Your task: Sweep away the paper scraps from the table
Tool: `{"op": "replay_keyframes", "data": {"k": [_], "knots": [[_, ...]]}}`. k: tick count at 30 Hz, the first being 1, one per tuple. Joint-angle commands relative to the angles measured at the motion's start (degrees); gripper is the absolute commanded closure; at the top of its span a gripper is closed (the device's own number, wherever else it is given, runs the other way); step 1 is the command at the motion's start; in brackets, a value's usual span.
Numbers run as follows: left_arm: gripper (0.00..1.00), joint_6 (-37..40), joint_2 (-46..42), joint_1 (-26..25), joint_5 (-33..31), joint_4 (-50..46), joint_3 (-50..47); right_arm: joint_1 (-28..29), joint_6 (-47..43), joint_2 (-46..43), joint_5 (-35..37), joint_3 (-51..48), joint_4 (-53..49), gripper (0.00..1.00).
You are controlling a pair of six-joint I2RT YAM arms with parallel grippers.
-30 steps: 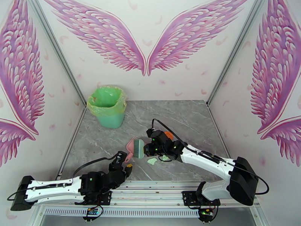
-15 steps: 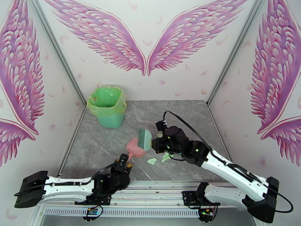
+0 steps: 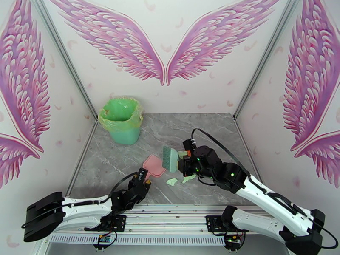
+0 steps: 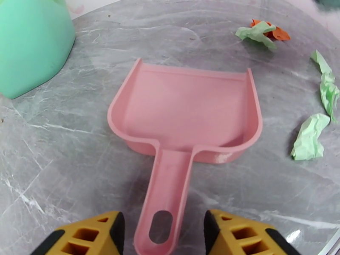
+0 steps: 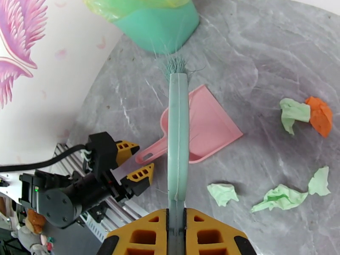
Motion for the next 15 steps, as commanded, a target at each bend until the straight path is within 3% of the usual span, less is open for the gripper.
{"op": "replay_keyframes", "data": {"k": [1,7,15], "knots": [[0.43,2.5,1.6,2.5,6.4,4.2,-0.3,-0.7,-1.0,-1.5,1.3,-1.1,-0.4,1.0],[0.42,3.4,8.5,5.5,9.0,5.7,2.0,-1.0,-1.2,-2.3,1.1,-1.9,-0.5,1.0],[0.43,5.7,9.4,8.5,11.6,8.3,2.0,-1.7,-1.3,-3.3,1.1,-2.9,-1.2,1.0]]}}
